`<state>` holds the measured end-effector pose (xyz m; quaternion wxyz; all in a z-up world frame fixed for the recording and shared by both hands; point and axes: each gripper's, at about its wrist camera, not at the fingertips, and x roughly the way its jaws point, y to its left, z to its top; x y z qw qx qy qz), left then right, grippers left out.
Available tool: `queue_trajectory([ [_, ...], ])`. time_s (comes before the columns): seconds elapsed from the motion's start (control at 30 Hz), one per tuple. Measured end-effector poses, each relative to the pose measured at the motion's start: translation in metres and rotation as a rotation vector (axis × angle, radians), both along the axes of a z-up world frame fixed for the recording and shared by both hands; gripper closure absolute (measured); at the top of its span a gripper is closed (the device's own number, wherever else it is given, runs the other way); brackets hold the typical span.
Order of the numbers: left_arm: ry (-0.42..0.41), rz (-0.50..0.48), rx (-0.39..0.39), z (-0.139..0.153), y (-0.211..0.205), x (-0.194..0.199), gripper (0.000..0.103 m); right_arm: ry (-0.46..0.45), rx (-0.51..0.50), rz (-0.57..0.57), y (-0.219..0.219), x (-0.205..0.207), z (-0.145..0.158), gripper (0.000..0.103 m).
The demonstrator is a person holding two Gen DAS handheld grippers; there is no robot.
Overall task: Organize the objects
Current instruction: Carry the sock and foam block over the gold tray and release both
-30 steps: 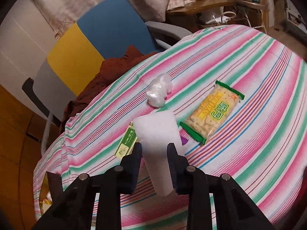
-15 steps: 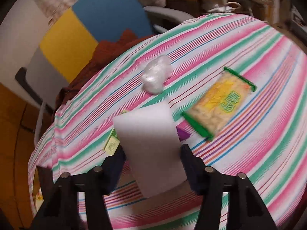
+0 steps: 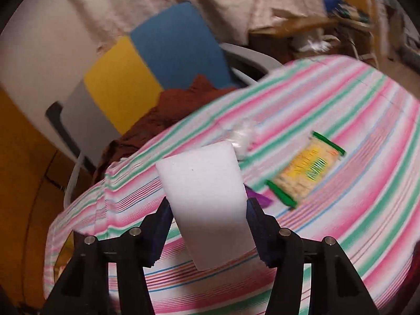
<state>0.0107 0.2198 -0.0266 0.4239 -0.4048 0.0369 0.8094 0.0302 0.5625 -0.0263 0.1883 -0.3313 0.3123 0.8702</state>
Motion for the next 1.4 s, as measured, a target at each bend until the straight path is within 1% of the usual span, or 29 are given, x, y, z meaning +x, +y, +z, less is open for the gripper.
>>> queue_trajectory([
  [0.07, 0.002, 0.044, 0.010, 0.005, -0.016, -0.006, 0.055, 0.011, 0.004, 0.069, -0.014, -0.008, 0.003, 0.046],
  [0.27, 0.003, 0.223, 0.031, 0.016, -0.080, -0.033, 0.055, -0.030, 0.032, 0.271, -0.069, -0.031, 0.010, 0.046],
  [0.43, 0.003, 0.343, 0.062, 0.023, -0.120, -0.056, 0.055, -0.036, 0.025, 0.426, -0.136, -0.047, 0.017, 0.045],
  [0.57, -0.014, 0.427, 0.087, 0.026, -0.145, -0.079, 0.055, -0.034, -0.021, 0.534, -0.190, -0.069, 0.019, 0.045],
  [0.63, -0.012, 0.452, 0.085, 0.027, -0.151, -0.090, 0.055, -0.034, -0.042, 0.591, -0.221, -0.082, 0.017, 0.044],
  [0.7, -0.027, 0.478, 0.094, 0.027, -0.156, -0.104, 0.055, -0.034, -0.072, 0.631, -0.246, -0.095, 0.014, 0.042],
  [0.77, -0.039, 0.487, 0.105, 0.028, -0.158, -0.118, 0.055, -0.032, -0.101, 0.650, -0.265, -0.106, 0.010, 0.037],
  [0.8, -0.044, 0.490, 0.109, 0.027, -0.157, -0.125, 0.055, -0.031, -0.122, 0.653, -0.271, -0.110, 0.008, 0.029],
  [0.83, -0.056, 0.496, 0.106, 0.026, -0.157, -0.131, 0.053, -0.027, -0.146, 0.657, -0.276, -0.114, 0.006, 0.024],
  [0.87, -0.091, 0.508, 0.114, 0.022, -0.157, -0.139, 0.053, -0.021, -0.161, 0.655, -0.280, -0.116, 0.005, 0.017],
  [0.93, -0.138, 0.515, 0.145, 0.018, -0.160, -0.147, 0.046, -0.019, -0.160, 0.649, -0.285, -0.119, 0.002, 0.016],
  [0.97, -0.152, 0.520, 0.154, 0.016, -0.161, -0.149, 0.037, -0.019, -0.163, 0.649, -0.285, -0.119, 0.002, 0.016],
  [1.0, -0.162, 0.519, 0.167, 0.014, -0.163, -0.151, 0.032, -0.022, -0.163, 0.646, -0.285, -0.118, 0.000, 0.016],
  [1.07, -0.164, 0.533, 0.189, 0.013, -0.167, -0.148, 0.032, -0.034, -0.142, 0.643, -0.285, -0.114, -0.002, 0.016],
  [1.1, -0.160, 0.544, 0.186, 0.013, -0.169, -0.146, 0.033, -0.041, -0.125, 0.645, -0.286, -0.111, -0.003, 0.016],
  [1.2, -0.139, 0.559, 0.169, 0.011, -0.174, -0.136, 0.033, -0.058, -0.078, 0.644, -0.289, -0.108, -0.001, 0.015],
  [1.27, -0.128, 0.570, 0.150, 0.010, -0.177, -0.128, 0.033, -0.060, -0.041, 0.646, -0.290, -0.104, -0.001, 0.014],
  [1.4, -0.059, 0.603, 0.079, 0.009, -0.181, -0.106, 0.033, -0.070, 0.048, 0.659, -0.299, -0.095, 0.003, 0.012],
])
